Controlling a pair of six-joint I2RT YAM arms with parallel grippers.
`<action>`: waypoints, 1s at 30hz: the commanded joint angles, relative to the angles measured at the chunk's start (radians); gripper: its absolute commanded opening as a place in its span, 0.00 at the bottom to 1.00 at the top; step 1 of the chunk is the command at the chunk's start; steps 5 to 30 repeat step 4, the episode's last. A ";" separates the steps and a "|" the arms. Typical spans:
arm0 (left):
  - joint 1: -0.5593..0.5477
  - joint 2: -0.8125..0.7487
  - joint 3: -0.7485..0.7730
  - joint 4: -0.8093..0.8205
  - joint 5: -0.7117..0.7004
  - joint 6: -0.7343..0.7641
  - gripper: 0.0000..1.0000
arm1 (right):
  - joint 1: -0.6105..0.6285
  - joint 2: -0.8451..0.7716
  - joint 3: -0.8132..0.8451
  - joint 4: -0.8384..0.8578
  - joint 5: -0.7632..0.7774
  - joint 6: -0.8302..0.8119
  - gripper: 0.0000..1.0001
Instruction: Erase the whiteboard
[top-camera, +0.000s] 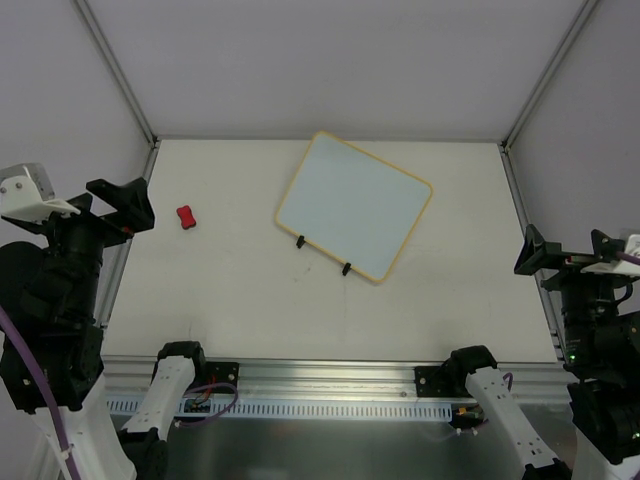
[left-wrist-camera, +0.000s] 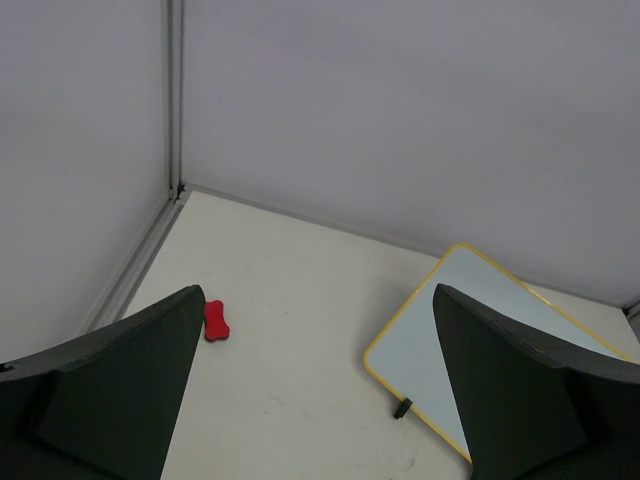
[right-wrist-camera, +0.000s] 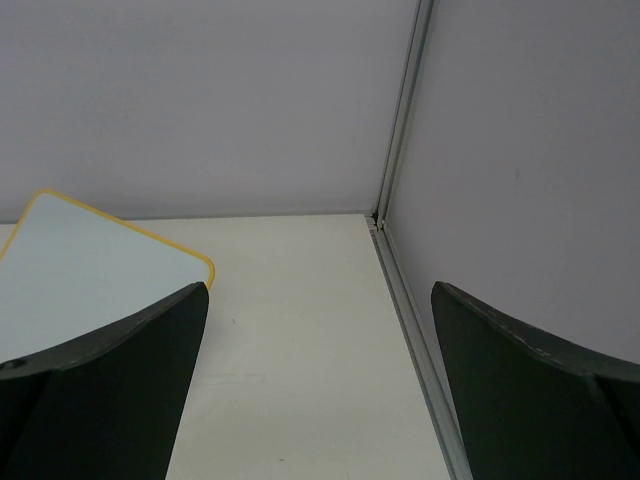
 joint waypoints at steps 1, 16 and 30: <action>-0.008 0.000 0.025 0.012 -0.030 0.021 0.99 | 0.007 0.013 0.032 0.029 -0.001 -0.025 0.99; -0.009 0.000 0.023 0.012 -0.032 0.021 0.99 | 0.007 0.015 0.031 0.031 -0.003 -0.023 0.99; -0.009 0.000 0.023 0.012 -0.032 0.021 0.99 | 0.007 0.015 0.031 0.031 -0.003 -0.023 0.99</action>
